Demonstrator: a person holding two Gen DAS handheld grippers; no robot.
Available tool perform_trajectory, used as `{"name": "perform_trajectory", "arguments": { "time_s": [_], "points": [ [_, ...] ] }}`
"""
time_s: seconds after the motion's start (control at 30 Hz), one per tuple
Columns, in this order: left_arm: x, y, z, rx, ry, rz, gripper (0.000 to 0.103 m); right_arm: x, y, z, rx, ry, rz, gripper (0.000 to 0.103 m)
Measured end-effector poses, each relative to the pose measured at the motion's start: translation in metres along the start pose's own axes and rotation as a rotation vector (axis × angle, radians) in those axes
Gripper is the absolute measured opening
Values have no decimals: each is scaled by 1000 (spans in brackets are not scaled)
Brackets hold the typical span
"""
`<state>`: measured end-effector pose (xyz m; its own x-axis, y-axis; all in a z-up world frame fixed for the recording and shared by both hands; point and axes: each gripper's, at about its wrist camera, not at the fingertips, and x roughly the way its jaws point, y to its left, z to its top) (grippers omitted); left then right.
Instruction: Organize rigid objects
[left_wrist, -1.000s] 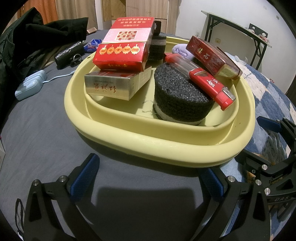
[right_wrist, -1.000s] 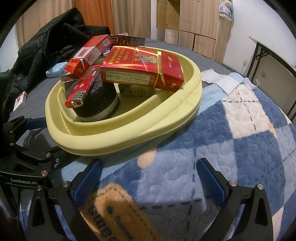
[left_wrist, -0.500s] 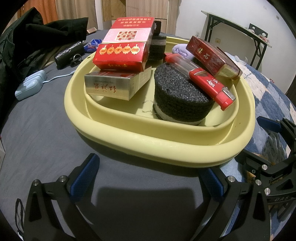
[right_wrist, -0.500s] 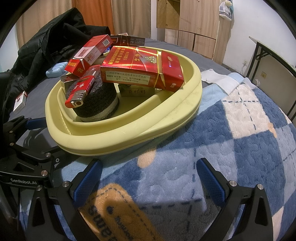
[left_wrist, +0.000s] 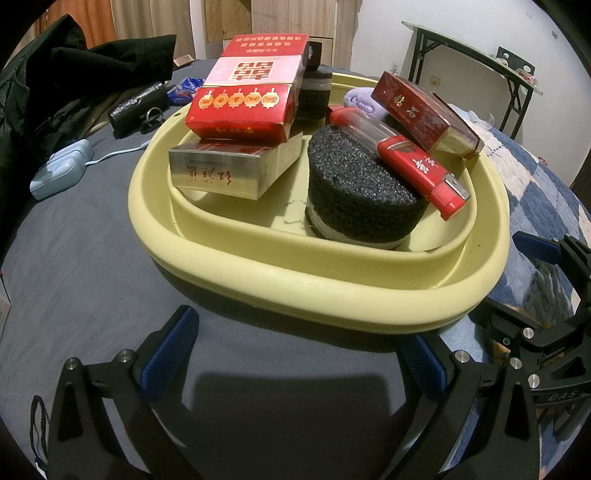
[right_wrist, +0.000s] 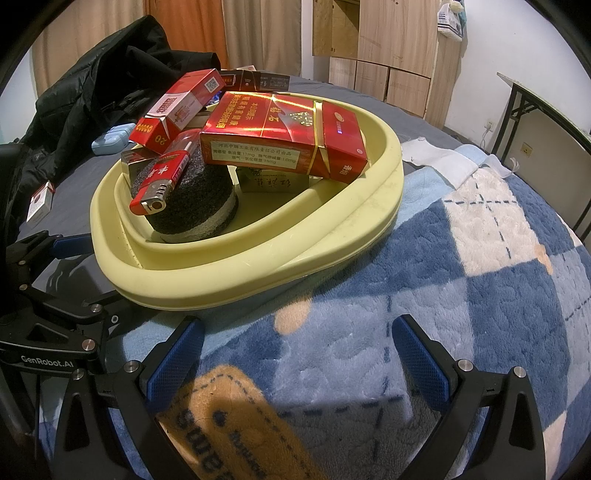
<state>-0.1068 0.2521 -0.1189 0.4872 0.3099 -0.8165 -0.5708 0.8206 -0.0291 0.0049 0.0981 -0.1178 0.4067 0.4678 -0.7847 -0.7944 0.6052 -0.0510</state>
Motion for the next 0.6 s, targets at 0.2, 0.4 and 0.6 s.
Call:
{"name": "perform_trajectory", "arguments": {
  "time_s": [0.2, 0.4, 0.6],
  "points": [
    [0, 0, 0, 0, 0, 0, 103, 0, 0, 0, 0, 0, 0, 103],
    [0, 0, 0, 1, 0, 1, 103, 0, 0, 0, 0, 0, 0, 103],
    [0, -1, -1, 0, 0, 1, 103, 0, 0, 0, 0, 0, 0, 103]
  ]
}}
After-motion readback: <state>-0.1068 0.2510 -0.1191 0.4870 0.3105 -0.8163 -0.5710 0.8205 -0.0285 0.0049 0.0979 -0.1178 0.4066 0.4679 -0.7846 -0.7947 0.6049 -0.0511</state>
